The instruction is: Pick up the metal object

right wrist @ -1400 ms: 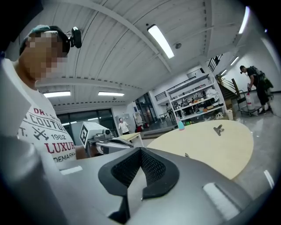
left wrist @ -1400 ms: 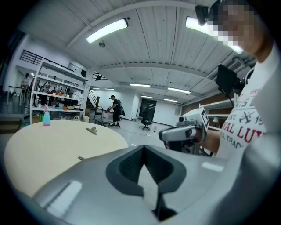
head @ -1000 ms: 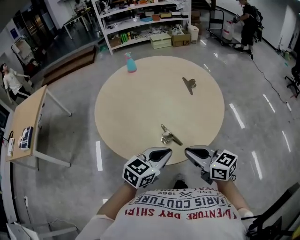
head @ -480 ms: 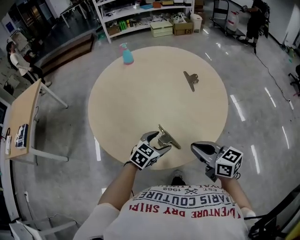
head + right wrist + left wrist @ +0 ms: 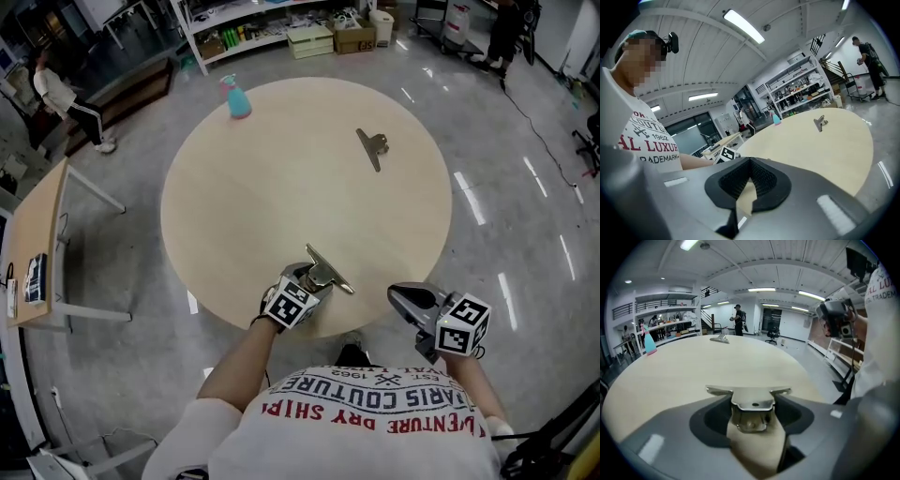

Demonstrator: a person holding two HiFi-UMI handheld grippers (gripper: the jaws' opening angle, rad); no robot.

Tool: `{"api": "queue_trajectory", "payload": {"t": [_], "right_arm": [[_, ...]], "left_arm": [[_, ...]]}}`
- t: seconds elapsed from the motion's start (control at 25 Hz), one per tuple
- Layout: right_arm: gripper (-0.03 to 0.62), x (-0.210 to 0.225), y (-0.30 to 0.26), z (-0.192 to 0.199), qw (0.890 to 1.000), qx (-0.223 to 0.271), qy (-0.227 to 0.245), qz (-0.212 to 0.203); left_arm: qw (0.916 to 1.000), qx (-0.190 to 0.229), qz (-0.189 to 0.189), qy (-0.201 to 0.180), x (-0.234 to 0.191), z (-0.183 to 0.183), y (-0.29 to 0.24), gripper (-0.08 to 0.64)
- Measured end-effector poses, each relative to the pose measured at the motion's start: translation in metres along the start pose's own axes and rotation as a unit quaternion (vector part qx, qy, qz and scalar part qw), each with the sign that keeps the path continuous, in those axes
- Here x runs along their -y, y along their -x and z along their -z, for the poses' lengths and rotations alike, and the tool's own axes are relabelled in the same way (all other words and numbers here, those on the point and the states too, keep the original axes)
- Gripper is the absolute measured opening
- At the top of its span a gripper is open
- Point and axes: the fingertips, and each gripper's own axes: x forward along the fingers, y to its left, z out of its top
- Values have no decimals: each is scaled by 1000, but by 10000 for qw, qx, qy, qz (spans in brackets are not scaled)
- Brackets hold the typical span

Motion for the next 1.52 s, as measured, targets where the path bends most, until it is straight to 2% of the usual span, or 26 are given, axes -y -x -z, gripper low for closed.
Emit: {"api": "queue_trajectory", "payload": {"t": [0.2,0.4,0.64,0.76,0.92,1.04,1.16,1.32,1.52], "right_arm": [[0,3,4,2,10000,-19,-39,71],[0,-1,5,2,10000,-15,42,87],[0,-36,8,-16,9992,177,347,41],[0,-69,8,-16,9974,230,685,9],[0,-118,9,-16,9935,442,1041,-146],[0,-159,15,-14,9901,708,1168,-321],[0,-187,18,0,9885,691,1320,-265],[0,-211,25,14,9881,641,1393,-78],[0,-232,46,23,9878,664,1406,-32]], "left_arm": [[9999,115,-7,2,-2,-2,0,278],[9978,541,52,371,-2,-17,21,277],[9872,1547,129,360,33,-70,114,276],[9808,1927,69,302,54,-80,173,278],[9734,2283,56,164,86,-78,244,278],[9695,2430,12,324,107,-64,282,278],[9684,2469,41,338,124,-44,301,278],[9700,2430,-60,61,145,-25,320,278],[9664,2571,43,46,173,-31,338,278]]}}
